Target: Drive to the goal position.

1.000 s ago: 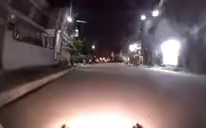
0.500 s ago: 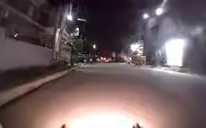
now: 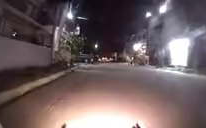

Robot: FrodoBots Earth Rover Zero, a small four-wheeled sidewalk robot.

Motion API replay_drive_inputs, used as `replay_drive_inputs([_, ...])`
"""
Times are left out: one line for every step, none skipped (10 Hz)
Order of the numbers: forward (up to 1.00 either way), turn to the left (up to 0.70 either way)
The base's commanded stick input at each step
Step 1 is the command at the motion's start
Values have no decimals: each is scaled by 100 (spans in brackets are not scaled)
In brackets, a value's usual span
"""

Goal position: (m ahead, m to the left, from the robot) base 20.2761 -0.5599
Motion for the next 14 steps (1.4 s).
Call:
replay_drive_inputs([85, -29])
replay_drive_inputs([85, -10])
replay_drive_inputs([85, 0])
replay_drive_inputs([85, 0])
replay_drive_inputs([85, 0])
replay_drive_inputs([85, 0])
replay_drive_inputs([85, 0])
replay_drive_inputs([85, 0])
replay_drive_inputs([85, 0])
replay_drive_inputs([85, 0])
replay_drive_inputs([85, 0])
replay_drive_inputs([85, 0])
replay_drive_inputs([85, 0])
replay_drive_inputs([85, 0])
